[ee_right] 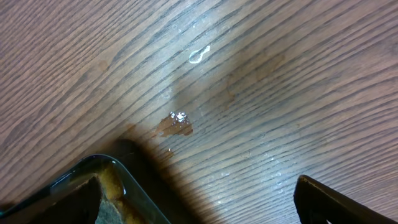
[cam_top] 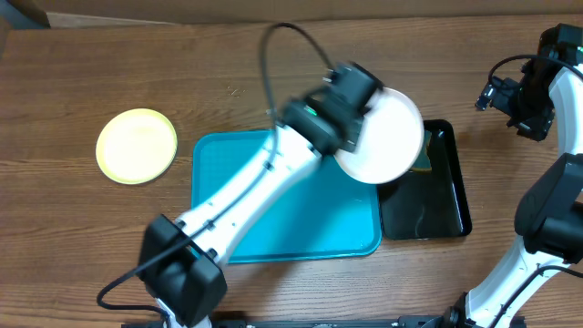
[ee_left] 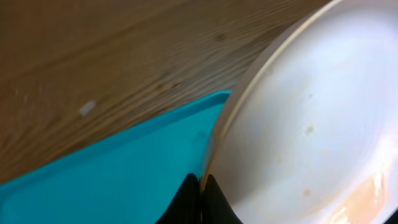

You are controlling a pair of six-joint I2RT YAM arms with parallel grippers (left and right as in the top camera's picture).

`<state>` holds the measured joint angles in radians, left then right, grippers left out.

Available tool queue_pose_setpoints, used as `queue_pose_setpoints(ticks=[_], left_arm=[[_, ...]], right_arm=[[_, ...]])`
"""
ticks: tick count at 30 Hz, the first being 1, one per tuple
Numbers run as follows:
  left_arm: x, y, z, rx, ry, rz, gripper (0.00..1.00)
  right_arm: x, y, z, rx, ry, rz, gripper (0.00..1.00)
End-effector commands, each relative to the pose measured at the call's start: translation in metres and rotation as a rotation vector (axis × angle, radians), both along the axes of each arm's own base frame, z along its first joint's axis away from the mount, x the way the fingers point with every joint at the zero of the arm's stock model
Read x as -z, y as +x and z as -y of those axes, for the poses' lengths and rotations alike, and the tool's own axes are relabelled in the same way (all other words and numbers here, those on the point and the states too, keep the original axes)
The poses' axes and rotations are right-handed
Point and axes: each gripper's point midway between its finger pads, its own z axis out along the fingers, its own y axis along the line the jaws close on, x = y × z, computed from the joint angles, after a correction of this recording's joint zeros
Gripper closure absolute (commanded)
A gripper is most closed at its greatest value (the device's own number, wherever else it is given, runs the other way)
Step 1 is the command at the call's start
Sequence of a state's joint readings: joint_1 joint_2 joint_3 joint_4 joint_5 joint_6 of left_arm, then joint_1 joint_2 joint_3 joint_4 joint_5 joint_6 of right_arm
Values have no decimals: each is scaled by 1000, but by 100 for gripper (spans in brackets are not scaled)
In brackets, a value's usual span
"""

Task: Clean dirty plates on tray and stack at the side
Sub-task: 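Lift the white plate off the blue tray with the left gripper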

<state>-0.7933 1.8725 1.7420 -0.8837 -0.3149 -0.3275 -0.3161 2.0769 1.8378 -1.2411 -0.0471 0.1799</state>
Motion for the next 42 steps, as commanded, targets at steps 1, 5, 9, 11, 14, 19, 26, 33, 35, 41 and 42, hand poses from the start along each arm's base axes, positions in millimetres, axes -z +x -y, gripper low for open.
queue_pose_setpoints(ticks=[1,5,9,11,14,19,26,33,35,41,42], left_arm=[[-33,-3,16,-5,173,253,96],[-64,-27,49,41,353,504,96],[-96,-48,69,38,539,712,96],[-106,-56,77,45,592,761,96],[-115,-64,86,66,621,793,96],[-118,-65,90,44,567,806,96],[-68,-66,103,116,315,611,96],[10,-46,76,23,-12,94,96],[21,-31,65,9,-103,-39,96],[18,18,0,-28,-542,-459,96],[15,28,-20,-60,-597,-492,96]], right_arm=[[-14,5,2,4,-13,40,0],[-14,5,2,4,-13,40,0],[-14,5,2,4,-13,40,0],[-14,5,2,4,-13,40,0],[-14,5,2,4,-13,40,0],[-14,5,2,4,-13,40,0],[-14,5,2,4,-13,40,0],[-14,5,2,4,-13,40,0],[-14,5,2,4,-13,40,0],[-14,5,2,4,-13,40,0],[-14,5,2,4,-13,40,0]])
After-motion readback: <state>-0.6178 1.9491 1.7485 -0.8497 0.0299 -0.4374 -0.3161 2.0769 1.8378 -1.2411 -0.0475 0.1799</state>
